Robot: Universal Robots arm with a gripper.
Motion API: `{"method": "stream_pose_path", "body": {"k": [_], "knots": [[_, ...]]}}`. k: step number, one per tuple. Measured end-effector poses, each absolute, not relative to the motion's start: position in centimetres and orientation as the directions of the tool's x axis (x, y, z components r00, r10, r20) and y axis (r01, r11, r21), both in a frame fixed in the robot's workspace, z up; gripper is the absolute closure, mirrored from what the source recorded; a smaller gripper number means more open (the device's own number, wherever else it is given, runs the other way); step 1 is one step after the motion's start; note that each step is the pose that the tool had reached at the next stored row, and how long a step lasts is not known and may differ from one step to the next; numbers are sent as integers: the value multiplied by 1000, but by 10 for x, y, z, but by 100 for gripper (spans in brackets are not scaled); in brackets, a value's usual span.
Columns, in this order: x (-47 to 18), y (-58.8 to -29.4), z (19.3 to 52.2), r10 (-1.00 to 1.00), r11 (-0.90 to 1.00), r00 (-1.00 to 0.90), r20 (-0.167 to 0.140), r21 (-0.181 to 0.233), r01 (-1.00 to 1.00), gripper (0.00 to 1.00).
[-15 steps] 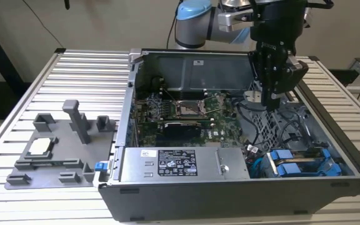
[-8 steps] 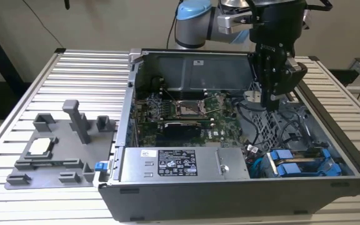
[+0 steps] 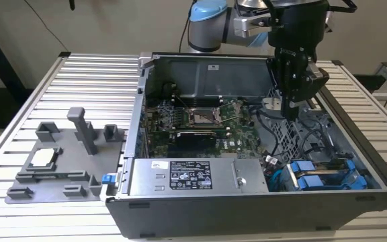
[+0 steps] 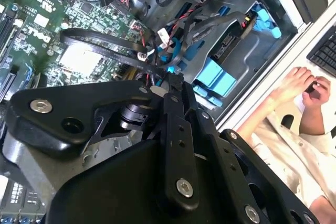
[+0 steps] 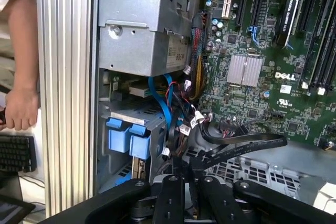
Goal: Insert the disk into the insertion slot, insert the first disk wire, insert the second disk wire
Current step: 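Insert the first disk wire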
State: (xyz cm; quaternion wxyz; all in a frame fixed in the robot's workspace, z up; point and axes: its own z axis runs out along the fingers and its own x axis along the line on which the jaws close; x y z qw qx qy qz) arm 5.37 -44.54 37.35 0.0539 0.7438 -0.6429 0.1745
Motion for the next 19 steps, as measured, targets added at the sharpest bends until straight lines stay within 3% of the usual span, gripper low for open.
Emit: {"method": "stream_pose_path", "body": {"k": [8,19], "knots": [[54,-448,373,-938,-168,112,329,-144,-975,84],[58,-474,371,-938,-167,115,327,-138,-976,84]]}}
